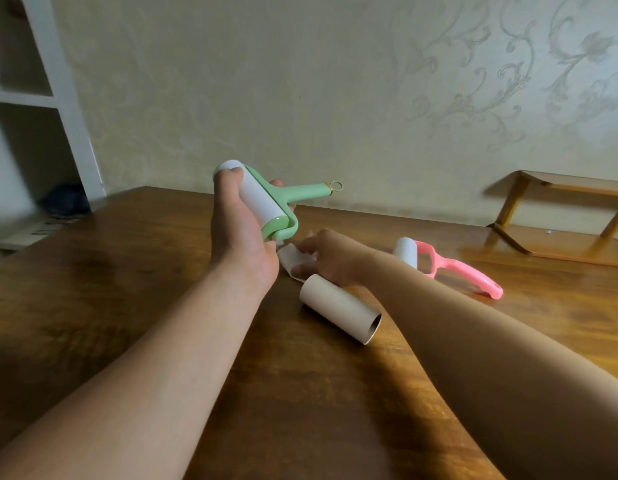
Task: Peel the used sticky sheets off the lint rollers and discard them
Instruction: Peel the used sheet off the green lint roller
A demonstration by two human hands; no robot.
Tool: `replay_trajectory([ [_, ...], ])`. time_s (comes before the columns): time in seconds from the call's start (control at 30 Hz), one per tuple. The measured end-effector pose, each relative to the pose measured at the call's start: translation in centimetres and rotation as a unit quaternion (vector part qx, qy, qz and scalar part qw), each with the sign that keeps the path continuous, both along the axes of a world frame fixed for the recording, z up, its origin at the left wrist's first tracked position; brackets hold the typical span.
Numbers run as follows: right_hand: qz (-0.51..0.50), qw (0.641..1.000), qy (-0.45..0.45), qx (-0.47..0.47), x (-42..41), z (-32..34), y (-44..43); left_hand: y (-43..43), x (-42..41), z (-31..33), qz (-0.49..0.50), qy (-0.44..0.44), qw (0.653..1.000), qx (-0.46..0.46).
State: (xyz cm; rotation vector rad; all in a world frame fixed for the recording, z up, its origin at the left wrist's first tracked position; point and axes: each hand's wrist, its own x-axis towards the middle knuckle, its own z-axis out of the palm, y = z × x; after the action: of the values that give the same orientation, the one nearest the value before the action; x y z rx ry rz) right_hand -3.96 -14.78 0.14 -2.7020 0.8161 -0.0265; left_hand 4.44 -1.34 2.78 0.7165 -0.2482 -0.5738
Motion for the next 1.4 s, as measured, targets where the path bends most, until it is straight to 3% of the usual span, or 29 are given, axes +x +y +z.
replay_trajectory([
  [0.07, 0.011, 0.999, 0.020, -0.022, 0.2, 0.5, -0.1, 0.0, 0.1, 0.0, 0.000, 0.005, 1.000, -0.002],
  [0.33, -0.044, 0.997, -0.055, -0.020, -1.7, -0.2, -2.4, -0.1, 0.5, 0.1, 0.002, 0.023, 1.000, -0.013],
  [0.53, -0.039, 0.982, -0.182, 0.007, -1.5, -0.5, -1.9, 1.0, 3.4, 1.6, 0.037, 0.071, 0.991, -0.106],
  [0.67, -0.022, 0.973, -0.228, 0.033, 1.7, 0.5, -1.3, 1.3, 5.1, 0.7, 0.050, 0.077, 0.990, -0.103],
  [0.83, 0.028, 0.981, -0.192, -0.009, 6.8, 2.1, 0.2, 1.4, 7.1, -0.6, 0.063, 0.126, 0.986, -0.090],
  [1.03, 0.087, 0.994, -0.017, -0.058, 10.6, 0.7, 2.7, 1.2, 8.2, -1.6, 0.066, 0.169, 0.981, -0.068],
  [1.23, 0.046, 0.995, -0.065, -0.062, 8.8, 1.1, 1.7, 1.2, 8.9, -2.3, 0.063, 0.179, 0.980, -0.056],
  [1.4, 0.011, 0.998, -0.042, -0.044, 2.3, 1.6, -1.4, 0.4, 7.5, -2.1, 0.039, 0.158, 0.986, -0.034],
])
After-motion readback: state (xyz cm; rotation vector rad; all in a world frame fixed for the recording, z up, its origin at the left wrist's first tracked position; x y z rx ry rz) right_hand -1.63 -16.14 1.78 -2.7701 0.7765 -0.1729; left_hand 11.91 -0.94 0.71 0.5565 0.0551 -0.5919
